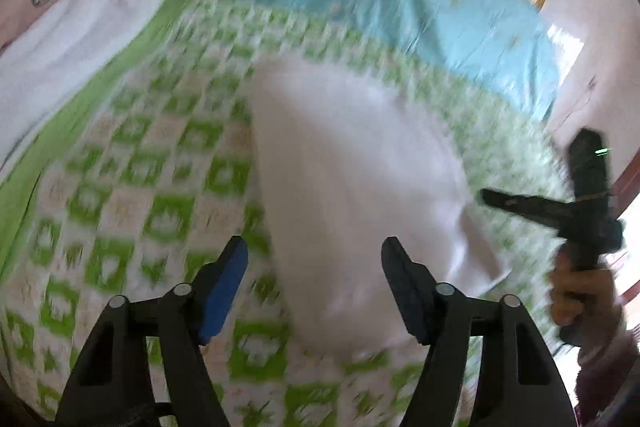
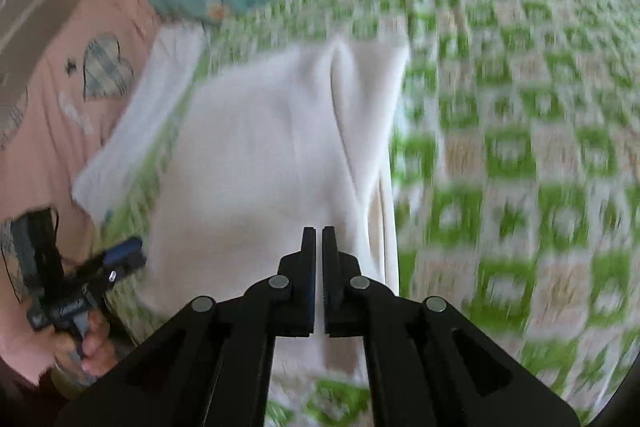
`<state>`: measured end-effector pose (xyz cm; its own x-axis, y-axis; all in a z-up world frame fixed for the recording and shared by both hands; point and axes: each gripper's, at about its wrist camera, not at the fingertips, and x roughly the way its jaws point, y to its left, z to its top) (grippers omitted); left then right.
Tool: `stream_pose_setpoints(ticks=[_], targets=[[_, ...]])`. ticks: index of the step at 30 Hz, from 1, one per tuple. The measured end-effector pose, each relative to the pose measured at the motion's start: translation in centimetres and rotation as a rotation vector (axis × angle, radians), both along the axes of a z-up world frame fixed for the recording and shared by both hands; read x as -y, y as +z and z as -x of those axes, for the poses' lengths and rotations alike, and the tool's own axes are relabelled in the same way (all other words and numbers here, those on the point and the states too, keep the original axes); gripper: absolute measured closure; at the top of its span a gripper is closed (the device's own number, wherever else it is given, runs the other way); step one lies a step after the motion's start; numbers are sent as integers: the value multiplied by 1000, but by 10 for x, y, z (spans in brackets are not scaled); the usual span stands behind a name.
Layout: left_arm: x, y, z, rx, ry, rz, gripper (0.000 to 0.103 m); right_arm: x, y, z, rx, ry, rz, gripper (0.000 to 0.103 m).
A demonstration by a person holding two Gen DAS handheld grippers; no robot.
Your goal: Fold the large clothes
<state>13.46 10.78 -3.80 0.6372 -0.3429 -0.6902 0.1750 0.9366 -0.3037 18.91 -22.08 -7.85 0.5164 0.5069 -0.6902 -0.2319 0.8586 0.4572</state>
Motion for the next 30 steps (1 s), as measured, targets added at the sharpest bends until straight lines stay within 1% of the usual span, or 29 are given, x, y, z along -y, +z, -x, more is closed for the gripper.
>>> stream_pose_setpoints(ticks=[1,3,4,5,6,7,8,9,11,16,19,20,21,24,27,30], targets=[[1,3,-5,8,-7,12,39,-2,5,-10,10,-9,-6,101],[8,8,-22,25,-24,14,48,-9,10,-31,31,-25,-6,101],[14,5,-31,27,-27,-20,49,-13,10,-42,34,-31,-16,101],[21,-1,-42,11,-10,-81,53,-16,9,-54,22,-32,-23,101],[23,-9,-51,-16,15,-124,59,-21,3,-66,2,-37,-12,101],[22,-24,-65,-74,36,-132,59,-25,-2,-72,-5,-53,14,101],[17,-33,-73,-102,43,-93,58,-28,-8,-79,-17,-71,54,101],[13,-37,-77,-110,52,-71,52,-31,-18,-86,-35,-68,79,103],[10,-41,-81,-113,65,-60,48,-28,-30,-92,-38,-70,73,103],[15,-41,-84,-114,73,-93,47,-31,-31,-94,-23,-69,88,103],[17,-40,-86,-126,82,-106,47,-28,-31,-97,-30,-78,59,103],[17,-39,-87,-126,83,-114,47,-26,-28,-92,-30,-88,47,103],[18,-38,-86,-124,82,-121,47,-25,-23,-85,-27,-93,38,101],[22,-37,-83,-120,82,-147,47,-26,-5,-58,13,-59,6,101],[24,-36,-82,-118,86,-159,47,-26,-3,-38,23,-52,43,100],[23,-37,-81,-124,87,-152,47,-23,-22,-35,-40,-60,86,100]])
